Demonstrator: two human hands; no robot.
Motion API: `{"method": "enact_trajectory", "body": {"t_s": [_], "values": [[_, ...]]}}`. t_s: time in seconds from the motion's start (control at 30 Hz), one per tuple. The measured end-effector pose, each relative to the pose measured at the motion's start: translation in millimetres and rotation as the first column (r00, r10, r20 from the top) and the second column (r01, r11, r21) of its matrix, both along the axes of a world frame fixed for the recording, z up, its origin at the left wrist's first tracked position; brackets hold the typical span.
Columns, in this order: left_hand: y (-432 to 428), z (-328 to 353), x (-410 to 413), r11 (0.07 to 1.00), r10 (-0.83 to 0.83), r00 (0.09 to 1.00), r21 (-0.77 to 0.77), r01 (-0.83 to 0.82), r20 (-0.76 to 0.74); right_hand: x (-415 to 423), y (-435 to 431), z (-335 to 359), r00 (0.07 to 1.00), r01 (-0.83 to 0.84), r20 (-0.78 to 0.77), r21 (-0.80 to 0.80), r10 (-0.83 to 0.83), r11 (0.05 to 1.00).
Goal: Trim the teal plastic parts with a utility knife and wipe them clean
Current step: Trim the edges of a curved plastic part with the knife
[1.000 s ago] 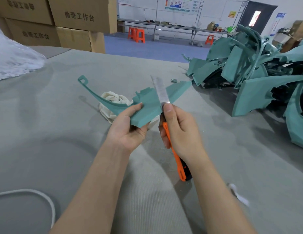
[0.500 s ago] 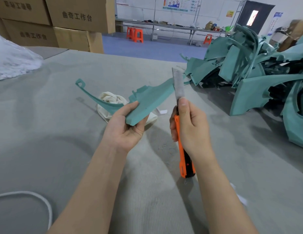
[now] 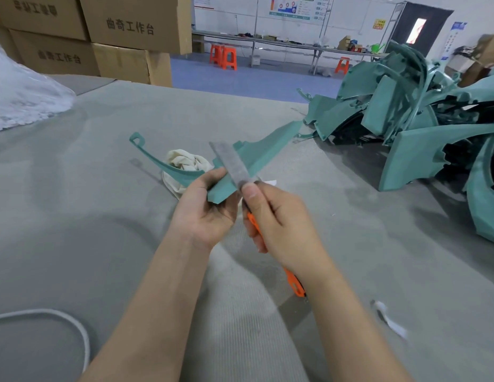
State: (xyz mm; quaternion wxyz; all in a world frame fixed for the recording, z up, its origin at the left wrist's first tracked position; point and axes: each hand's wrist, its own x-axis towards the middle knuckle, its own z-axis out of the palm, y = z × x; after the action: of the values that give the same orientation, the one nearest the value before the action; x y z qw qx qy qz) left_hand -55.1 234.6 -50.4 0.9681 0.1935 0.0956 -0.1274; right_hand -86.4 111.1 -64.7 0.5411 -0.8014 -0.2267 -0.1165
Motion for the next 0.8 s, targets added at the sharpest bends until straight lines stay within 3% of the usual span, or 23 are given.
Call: {"method": "enact_trajectory", "body": {"t_s": [0.17,0.3,0.43,0.8], "values": [[1,1,0,1.0,-0.001,1.0,0.026,0.001,0.004,-2,3,-2,0.997,-0.07,0.035,-0.034,0.071,0.997],[0,3,-2,0.999,0.007,1.0,-0.039,-0.007,0.002,4,-11,3,0.995,0.1,-0.018,0.174,-0.098,0.98],[-1,2,-3,0.999,0.006,1.0,0.047,-0.006,0.01,10,-26,7,0.967,0.251,-0.042,0.333,-0.251,0.909],[2,0,-1,0.998,-0.026,1.0,0.065,0.027,-0.015,13,-26,6,0.948,0.311,-0.05,0.353,-0.314,0.883]]}}
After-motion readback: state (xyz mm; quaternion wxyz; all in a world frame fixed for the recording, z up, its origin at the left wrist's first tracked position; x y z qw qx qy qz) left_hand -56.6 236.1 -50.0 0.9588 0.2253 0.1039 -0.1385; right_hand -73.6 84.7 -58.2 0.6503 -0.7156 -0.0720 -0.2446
